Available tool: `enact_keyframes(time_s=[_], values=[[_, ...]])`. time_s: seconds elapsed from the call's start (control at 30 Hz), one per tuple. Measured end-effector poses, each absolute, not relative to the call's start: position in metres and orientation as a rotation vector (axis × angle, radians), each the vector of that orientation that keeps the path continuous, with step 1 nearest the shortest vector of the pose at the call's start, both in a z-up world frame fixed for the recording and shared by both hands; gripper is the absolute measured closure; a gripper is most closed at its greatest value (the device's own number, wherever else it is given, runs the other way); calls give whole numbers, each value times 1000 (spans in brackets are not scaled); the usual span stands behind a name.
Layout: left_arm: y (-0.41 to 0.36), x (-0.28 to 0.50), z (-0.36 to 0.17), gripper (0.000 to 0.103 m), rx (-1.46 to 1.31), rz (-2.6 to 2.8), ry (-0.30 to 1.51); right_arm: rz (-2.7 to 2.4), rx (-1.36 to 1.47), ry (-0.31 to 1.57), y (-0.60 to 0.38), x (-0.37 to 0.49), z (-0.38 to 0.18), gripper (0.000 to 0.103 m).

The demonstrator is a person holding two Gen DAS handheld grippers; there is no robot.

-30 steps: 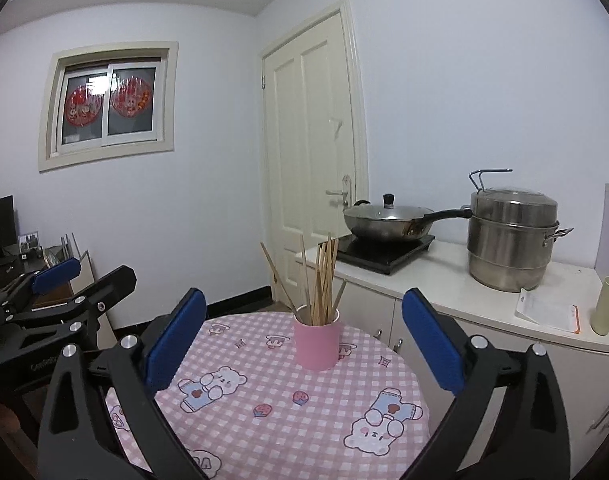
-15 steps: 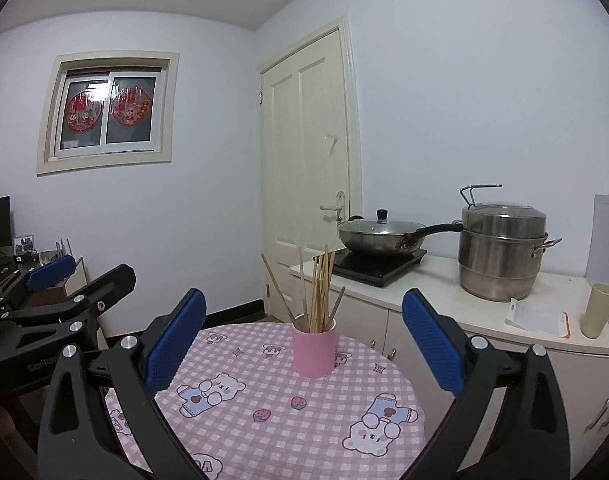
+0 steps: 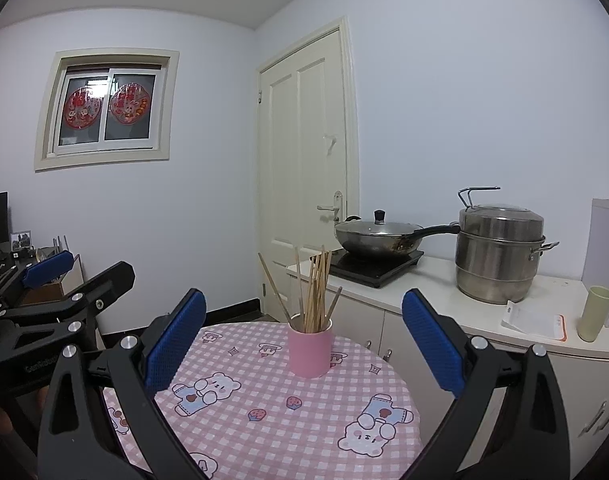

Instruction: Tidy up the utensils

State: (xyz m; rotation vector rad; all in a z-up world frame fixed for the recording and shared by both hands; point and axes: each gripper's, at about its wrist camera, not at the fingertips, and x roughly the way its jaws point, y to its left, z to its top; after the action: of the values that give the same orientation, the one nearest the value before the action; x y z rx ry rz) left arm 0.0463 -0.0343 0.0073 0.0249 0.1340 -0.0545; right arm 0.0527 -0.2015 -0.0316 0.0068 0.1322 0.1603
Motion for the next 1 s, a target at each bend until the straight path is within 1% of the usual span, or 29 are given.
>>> enact_keyframes(time_s=[1.0], values=[[-32, 51, 5, 6, 36, -46, 151, 177, 18, 160, -199, 58, -36, 8]])
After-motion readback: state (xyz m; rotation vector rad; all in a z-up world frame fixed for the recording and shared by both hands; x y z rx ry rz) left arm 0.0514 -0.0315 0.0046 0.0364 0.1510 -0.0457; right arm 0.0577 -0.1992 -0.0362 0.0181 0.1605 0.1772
